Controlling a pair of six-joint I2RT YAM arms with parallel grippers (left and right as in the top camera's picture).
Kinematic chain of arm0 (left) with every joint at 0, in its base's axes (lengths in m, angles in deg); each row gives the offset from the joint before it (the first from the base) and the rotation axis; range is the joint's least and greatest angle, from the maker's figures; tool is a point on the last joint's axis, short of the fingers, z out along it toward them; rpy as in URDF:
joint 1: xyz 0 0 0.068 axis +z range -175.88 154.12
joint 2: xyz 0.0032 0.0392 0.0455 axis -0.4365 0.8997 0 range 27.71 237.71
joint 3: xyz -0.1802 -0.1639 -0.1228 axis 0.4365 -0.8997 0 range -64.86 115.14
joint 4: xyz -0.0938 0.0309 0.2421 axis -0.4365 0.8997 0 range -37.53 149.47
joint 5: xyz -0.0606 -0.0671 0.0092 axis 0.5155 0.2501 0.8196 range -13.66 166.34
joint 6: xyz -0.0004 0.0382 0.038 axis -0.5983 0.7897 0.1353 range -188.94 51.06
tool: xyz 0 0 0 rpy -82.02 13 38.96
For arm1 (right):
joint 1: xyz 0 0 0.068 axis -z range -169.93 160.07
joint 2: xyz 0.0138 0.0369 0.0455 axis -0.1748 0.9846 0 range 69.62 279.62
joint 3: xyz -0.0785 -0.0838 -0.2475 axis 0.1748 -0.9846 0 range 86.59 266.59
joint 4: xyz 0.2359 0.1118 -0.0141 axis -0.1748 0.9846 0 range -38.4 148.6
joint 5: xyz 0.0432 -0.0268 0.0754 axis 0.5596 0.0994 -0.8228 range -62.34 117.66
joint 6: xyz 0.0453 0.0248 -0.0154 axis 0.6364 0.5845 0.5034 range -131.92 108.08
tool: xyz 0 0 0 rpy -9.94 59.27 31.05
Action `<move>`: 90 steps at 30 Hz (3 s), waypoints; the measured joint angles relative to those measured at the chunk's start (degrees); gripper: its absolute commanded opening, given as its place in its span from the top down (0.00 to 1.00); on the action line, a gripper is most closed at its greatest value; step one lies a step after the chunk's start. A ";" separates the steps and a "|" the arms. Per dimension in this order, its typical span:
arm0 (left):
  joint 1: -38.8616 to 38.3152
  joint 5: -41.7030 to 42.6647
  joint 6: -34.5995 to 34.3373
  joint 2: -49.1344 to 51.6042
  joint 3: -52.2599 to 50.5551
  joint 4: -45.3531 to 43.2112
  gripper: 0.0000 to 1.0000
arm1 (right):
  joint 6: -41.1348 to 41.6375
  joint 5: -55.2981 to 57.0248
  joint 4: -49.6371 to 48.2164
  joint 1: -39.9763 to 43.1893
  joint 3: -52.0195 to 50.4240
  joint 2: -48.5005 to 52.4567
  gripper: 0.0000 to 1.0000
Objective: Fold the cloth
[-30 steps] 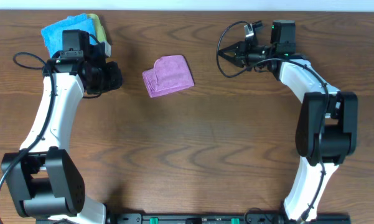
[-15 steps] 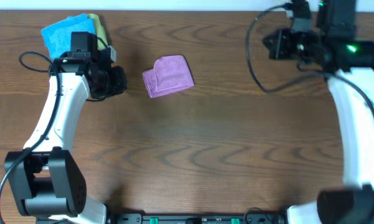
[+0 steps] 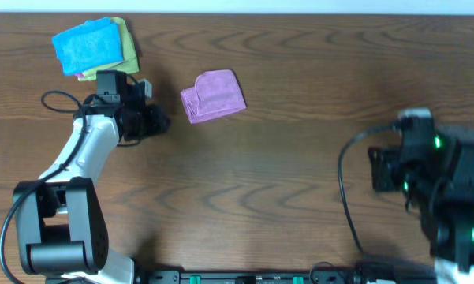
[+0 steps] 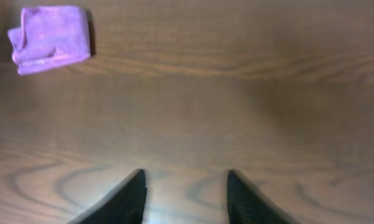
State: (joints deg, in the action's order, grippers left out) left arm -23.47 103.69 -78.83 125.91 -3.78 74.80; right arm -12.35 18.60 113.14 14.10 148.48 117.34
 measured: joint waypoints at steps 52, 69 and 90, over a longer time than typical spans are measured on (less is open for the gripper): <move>-8.96 19.32 -23.78 28.59 11.65 -31.67 0.95 | 5.49 -4.26 4.96 0.20 -1.62 -5.35 0.14; -6.69 7.67 5.42 28.81 56.43 14.23 0.95 | 5.44 -3.52 5.03 0.20 -1.64 -4.61 0.15; 6.82 1.11 16.00 28.81 67.65 28.02 0.94 | 5.46 -1.90 5.01 0.20 -1.86 -4.15 0.16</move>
State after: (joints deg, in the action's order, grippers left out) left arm -16.65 104.81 -62.83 154.71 63.87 102.82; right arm -6.88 16.70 118.15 14.30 146.62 113.19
